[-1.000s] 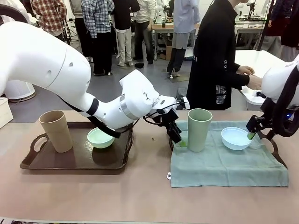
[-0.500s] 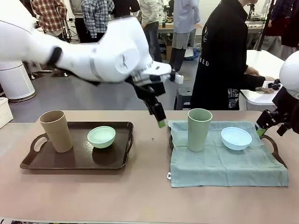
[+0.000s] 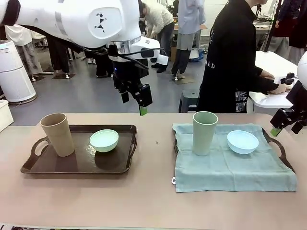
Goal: Set up a tray with a mat and arrange the tableware.
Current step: Place the Picnic Bowl and Reusable plastic cup back onto the Handle tray in front of the human's position, then pick up the Picnic Bowl and Reusable plastic cup from the Handle tray in front of the human's position and hold them in the air.
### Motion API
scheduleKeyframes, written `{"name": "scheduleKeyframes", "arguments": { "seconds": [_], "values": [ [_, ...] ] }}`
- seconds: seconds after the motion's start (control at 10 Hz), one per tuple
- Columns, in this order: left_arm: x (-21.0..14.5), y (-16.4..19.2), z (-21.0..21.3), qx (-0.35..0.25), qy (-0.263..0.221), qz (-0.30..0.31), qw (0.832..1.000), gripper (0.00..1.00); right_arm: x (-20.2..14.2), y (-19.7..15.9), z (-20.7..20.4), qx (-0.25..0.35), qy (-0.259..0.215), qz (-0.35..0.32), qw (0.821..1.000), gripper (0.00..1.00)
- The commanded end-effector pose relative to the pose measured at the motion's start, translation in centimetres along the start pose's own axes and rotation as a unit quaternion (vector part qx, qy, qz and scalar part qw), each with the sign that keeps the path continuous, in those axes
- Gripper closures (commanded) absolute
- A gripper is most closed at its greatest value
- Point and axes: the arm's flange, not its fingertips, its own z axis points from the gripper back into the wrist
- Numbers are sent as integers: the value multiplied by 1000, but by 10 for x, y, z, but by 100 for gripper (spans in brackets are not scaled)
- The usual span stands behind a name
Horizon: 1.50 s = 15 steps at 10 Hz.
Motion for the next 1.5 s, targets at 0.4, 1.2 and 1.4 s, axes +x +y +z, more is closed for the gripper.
{"name": "scheduleKeyframes", "arguments": {
  "seconds": [0.4,1.2,1.4],
  "values": [
    [8,-3,-12,-14,-7,-36,999,0,4,-2,-10,7,7,-12,1000,16],
    [-144,101,68,-100,-12,97,990,0,2,6,10,77,15,-14,997,15],
    [-218,166,81,-105,-55,125,985,0,3,5,13,109,31,-14,993,15]
  ]
}}
